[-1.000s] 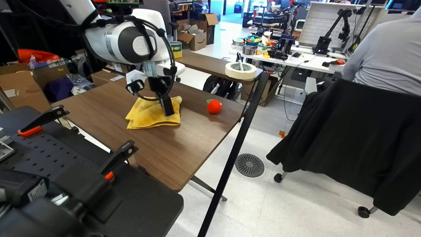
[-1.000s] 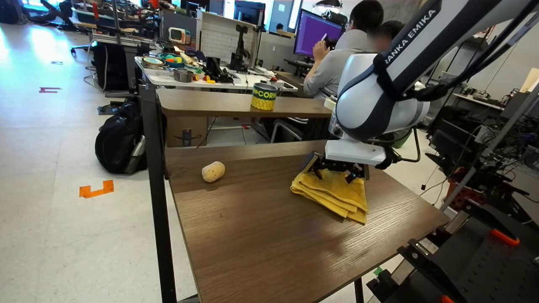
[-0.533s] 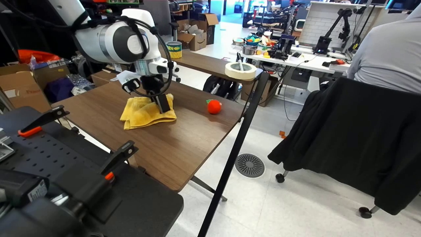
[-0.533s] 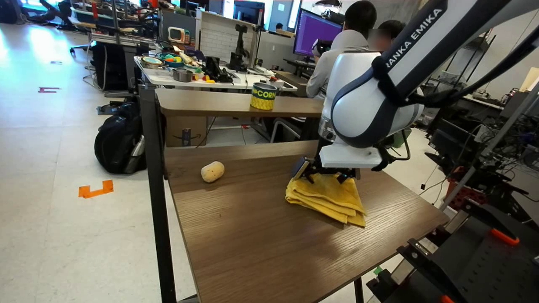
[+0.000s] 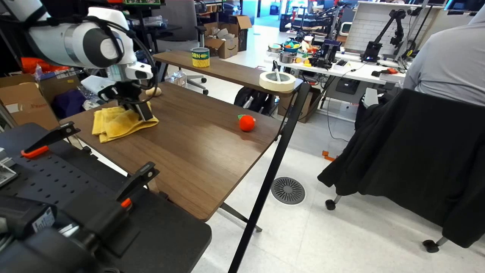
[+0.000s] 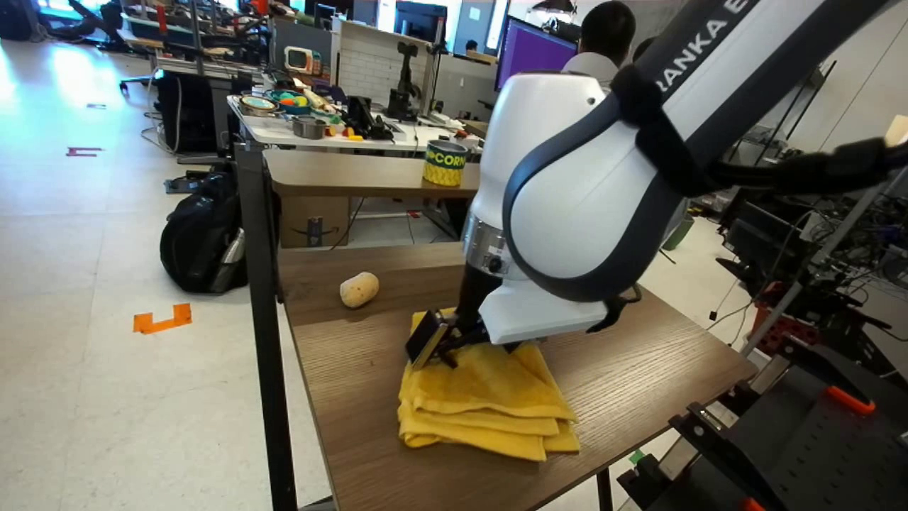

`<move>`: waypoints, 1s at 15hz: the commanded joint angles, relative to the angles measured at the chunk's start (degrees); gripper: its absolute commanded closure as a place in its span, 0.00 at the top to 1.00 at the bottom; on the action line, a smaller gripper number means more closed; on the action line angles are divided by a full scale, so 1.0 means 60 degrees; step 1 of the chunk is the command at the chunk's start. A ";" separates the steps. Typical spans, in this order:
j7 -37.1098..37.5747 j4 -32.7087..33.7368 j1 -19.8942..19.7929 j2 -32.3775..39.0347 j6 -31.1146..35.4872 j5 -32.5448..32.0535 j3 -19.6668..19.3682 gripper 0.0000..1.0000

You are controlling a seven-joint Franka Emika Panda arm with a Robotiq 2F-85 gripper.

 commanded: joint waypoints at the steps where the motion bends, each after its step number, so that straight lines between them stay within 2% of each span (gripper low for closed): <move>1: -0.0122 -0.0278 0.0706 0.0403 0.0402 -0.0177 0.0234 1.00; 4: 0.0056 0.0131 0.0832 0.0581 0.0104 -0.0170 -0.0261 1.00; 8: 0.0544 0.0153 0.0436 0.0655 0.0118 -0.0041 -0.1252 1.00; 15: 0.1398 0.0419 -0.1088 0.1145 -0.0020 0.0373 -0.2449 1.00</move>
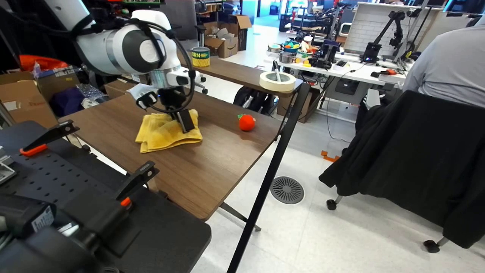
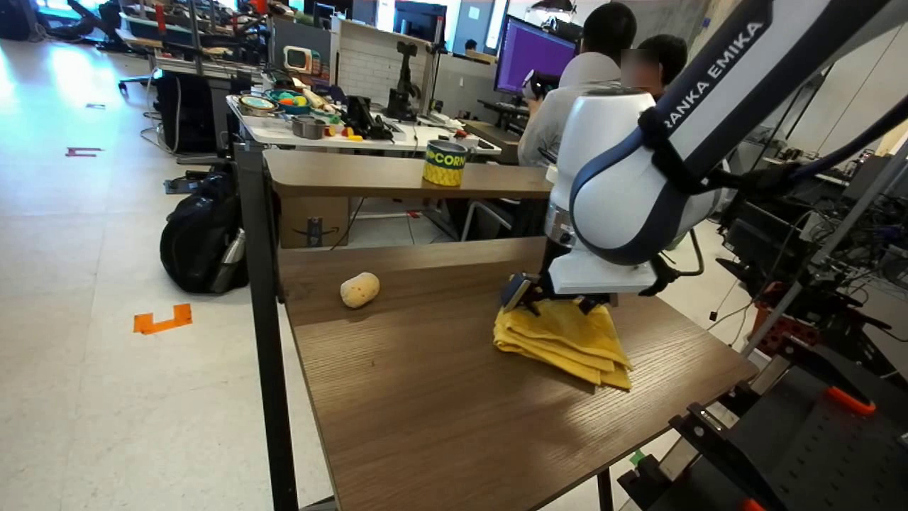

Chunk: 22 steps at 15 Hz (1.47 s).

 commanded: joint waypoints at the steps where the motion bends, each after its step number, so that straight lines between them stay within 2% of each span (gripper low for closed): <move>1: 0.0529 0.0641 -0.0809 0.1102 -0.0147 0.0301 -0.0459 1.00; 5: 0.1065 0.0982 -0.1721 0.1469 -0.0338 0.0643 -0.0759 1.00; 8: 0.1160 0.1232 -0.2237 0.1326 -0.0764 0.0818 -0.0546 1.00; 9: 0.0911 0.0980 -0.2230 0.1005 -0.0727 0.0672 -0.0431 1.00; 10: 0.0949 0.0755 -0.2131 0.0444 -0.0630 0.0605 -0.0597 1.00; 13: 0.0941 0.0764 -0.2160 0.0442 -0.0644 0.0607 -0.0569 1.00; 16: 0.0874 -0.0024 -0.1304 0.0394 -0.0434 -0.0537 -0.1569 1.00; 19: 0.0792 -0.0751 -0.0828 0.0405 -0.0186 -0.1530 -0.2400 1.00; 21: 0.0754 -0.1080 -0.0781 0.0464 0.0486 -0.1764 -0.2538 1.00; 22: 0.0911 -0.1222 -0.0912 0.0507 0.1376 -0.1488 -0.2353 1.00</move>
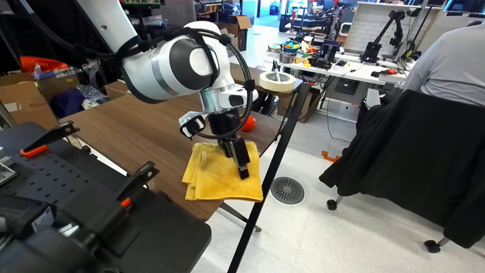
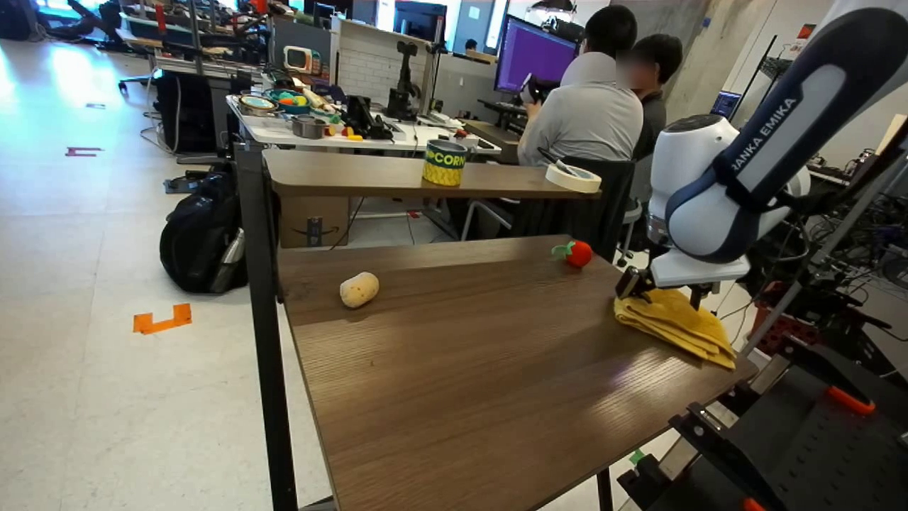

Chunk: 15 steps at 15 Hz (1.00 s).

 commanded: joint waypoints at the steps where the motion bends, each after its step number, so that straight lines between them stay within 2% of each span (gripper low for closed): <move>1: 0.0029 -0.0762 -0.0251 0.0021 0.2097 0.0414 0.0394 1.00; 5: -0.1377 -0.1643 -0.0889 -0.0483 0.3637 0.1094 0.1529 1.00; 10: -0.3680 -0.2751 -0.1724 -0.1369 0.4377 0.1428 0.2644 1.00; 12: -0.4322 -0.3135 -0.1927 -0.1738 0.4340 0.1371 0.2970 1.00; 15: -0.4499 -0.3289 -0.1977 -0.2024 0.3474 0.1464 0.4000 1.00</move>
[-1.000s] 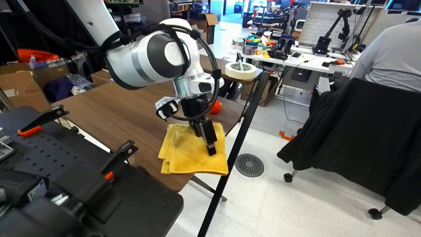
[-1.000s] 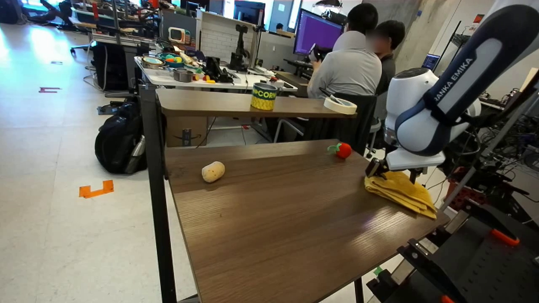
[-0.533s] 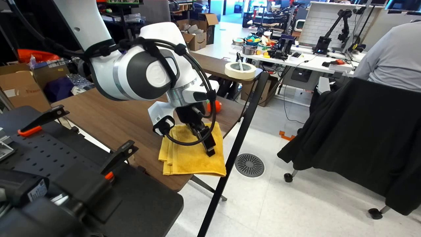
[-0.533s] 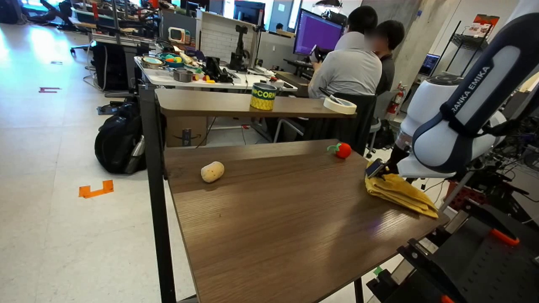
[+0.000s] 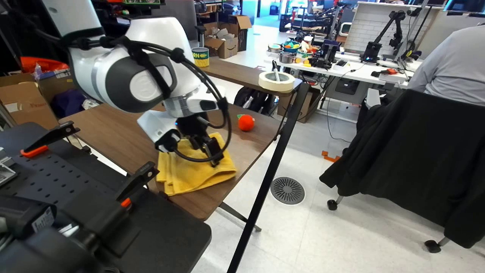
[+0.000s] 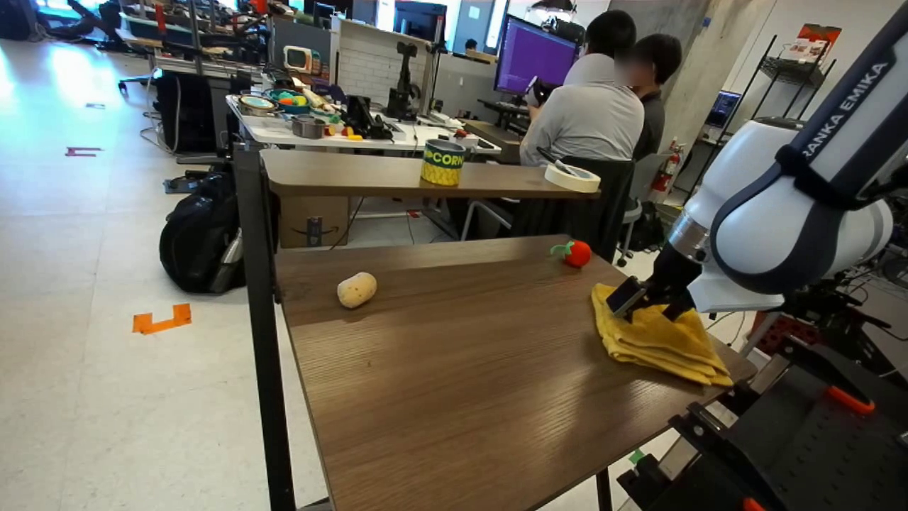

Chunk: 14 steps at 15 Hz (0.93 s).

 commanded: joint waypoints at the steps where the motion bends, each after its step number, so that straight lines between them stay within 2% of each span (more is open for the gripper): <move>1: -0.0131 -0.0289 0.0040 -0.0292 -0.1218 0.0420 0.1450 1.00; 3: 0.0278 0.0291 0.0395 0.0116 -0.1892 0.0788 0.1749 1.00; 5: 0.0778 0.1090 0.0623 0.0485 -0.2524 0.1175 0.1720 1.00; 11: 0.2030 0.3974 -0.0109 0.1556 -0.3122 0.2539 0.1760 1.00; 14: 0.2621 0.4616 0.0045 0.2036 -0.2656 0.3059 0.1776 1.00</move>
